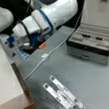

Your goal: Open the box. Pick up the pen. Place the pen in the box. Pick up the book. Place the book on the shelf.

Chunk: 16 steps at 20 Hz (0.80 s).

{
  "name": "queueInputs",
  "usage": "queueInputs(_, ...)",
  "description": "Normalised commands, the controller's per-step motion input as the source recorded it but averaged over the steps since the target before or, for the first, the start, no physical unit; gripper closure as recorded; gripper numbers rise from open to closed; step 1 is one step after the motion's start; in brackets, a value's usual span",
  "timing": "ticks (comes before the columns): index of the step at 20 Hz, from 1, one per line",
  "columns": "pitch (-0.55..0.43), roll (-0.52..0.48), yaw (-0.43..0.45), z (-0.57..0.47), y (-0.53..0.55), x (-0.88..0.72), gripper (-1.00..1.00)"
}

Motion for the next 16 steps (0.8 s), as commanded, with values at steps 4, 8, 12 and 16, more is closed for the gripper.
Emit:
queueInputs(4,-0.075,0.367,-0.319,-0.04,0.55,0.19,-1.00)
queueInputs(8,-0.072,0.289,-0.392,-0.08,0.50,0.25,-1.00)
queueInputs(12,-0.094,0.338,-0.469,-0.09,0.33,0.27,-1.00)
queueInputs(16,-0.258,0.609,-0.563,-0.15,0.25,0.31,-1.00)
